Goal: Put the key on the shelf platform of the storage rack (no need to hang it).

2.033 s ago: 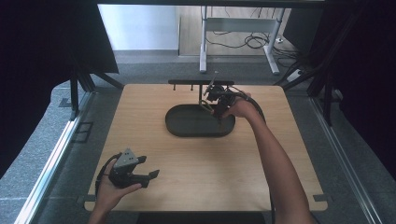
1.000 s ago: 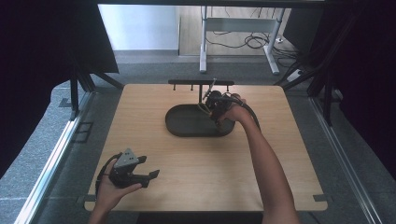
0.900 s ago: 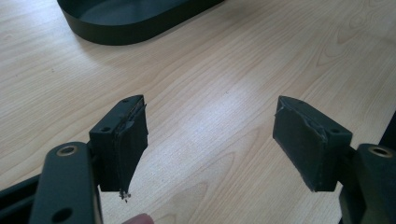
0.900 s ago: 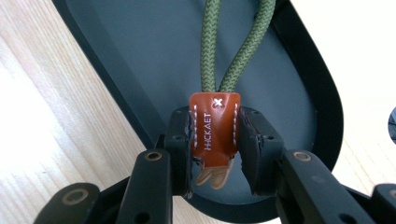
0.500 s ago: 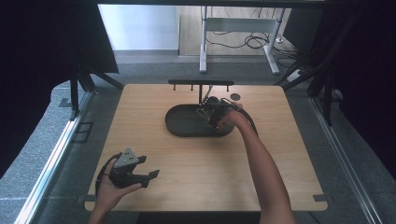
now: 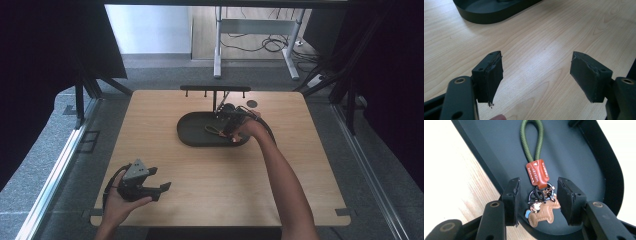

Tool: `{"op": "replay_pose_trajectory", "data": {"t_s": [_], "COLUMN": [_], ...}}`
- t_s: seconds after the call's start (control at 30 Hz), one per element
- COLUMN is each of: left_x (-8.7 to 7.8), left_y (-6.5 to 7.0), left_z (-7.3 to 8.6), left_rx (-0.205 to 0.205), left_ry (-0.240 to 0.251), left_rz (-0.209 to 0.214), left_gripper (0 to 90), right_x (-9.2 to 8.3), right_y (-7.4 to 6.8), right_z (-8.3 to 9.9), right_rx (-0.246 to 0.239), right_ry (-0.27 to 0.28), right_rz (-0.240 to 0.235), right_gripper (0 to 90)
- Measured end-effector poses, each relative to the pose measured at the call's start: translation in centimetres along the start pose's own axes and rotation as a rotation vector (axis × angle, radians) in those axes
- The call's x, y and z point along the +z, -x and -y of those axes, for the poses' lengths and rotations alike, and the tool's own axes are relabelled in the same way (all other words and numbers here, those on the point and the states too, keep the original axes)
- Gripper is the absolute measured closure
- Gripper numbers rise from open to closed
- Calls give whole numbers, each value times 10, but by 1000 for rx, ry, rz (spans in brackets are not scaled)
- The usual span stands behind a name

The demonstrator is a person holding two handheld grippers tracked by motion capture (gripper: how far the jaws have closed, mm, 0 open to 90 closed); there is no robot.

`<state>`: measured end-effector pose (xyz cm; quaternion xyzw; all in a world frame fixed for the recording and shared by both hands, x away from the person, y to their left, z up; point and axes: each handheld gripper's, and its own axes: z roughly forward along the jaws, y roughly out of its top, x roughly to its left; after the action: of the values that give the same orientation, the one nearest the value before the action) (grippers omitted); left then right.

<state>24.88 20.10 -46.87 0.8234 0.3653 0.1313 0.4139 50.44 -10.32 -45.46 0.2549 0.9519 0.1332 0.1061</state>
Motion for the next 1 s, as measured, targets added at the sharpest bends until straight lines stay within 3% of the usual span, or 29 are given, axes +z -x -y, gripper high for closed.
{"op": "replay_pose_trajectory", "data": {"t_s": [0.27, 0.57, 1.0], "left_x": [1, 1, 0], "left_y": [1, 1, 0], "left_z": [0, 0, 0], "left_rx": [2, 6, 0], "left_ry": [0, -9, -7], "left_rz": [0, -8, -18], "left_gripper": [266, 267, 267], "right_x": [-24, -56, -75], "right_y": [-5, -15, -38], "right_z": [19, 53, 107], "right_rx": [9, 14, 6], "right_ry": [69, 129, 210], "right_rz": [-21, -39, -77], "right_gripper": [543, 528, 527]}}
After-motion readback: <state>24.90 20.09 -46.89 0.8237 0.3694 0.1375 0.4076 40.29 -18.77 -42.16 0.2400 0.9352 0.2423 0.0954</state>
